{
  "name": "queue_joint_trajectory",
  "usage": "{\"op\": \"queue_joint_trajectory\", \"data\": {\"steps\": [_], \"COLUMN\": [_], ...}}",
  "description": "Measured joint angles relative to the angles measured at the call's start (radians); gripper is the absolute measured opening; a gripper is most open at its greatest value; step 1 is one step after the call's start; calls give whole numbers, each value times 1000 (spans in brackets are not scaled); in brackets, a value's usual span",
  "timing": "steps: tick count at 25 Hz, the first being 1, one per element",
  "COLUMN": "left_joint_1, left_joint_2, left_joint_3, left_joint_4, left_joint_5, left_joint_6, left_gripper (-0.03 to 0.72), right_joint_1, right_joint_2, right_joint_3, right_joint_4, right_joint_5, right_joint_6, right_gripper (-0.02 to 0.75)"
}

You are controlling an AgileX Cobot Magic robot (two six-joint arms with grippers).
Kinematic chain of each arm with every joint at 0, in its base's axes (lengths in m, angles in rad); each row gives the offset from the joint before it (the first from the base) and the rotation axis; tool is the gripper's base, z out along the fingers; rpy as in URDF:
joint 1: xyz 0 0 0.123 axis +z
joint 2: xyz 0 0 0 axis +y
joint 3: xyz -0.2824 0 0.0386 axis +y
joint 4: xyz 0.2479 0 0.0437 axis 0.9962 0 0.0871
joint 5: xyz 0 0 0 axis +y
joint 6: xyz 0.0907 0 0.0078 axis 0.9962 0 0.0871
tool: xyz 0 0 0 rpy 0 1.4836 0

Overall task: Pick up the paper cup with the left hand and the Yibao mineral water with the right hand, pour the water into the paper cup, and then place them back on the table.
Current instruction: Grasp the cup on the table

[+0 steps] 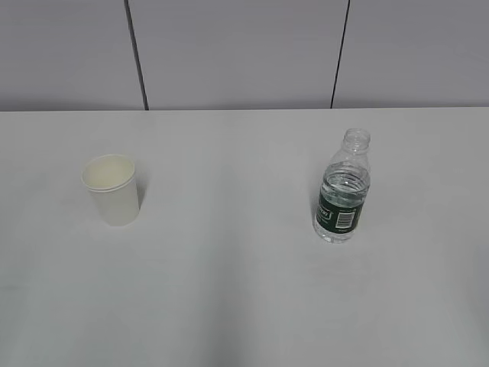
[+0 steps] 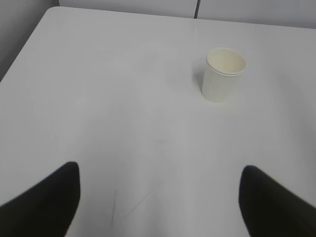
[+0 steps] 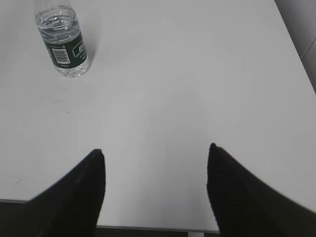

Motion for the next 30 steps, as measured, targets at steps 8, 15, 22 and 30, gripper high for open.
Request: {"op": "queue_joint_trajectory", "data": {"steps": [8, 15, 22, 30], "left_joint_1": [0, 0, 0, 0], "left_joint_2": [0, 91, 288, 504], "left_joint_3": [0, -56, -117, -118], "left_joint_4": [-6, -14, -12, -12], "left_joint_5": [0, 22, -185, -659], "left_joint_6": [0, 27, 67, 68], "left_gripper": [590, 590, 590, 590], "right_joint_1": [0, 0, 0, 0], "right_joint_2": [0, 0, 0, 0], "right_joint_3": [0, 0, 0, 0], "right_joint_4": [0, 0, 0, 0], "right_joint_5": [0, 0, -1, -1], "right_joint_6": [0, 0, 0, 0], "right_gripper": [478, 478, 478, 478]}}
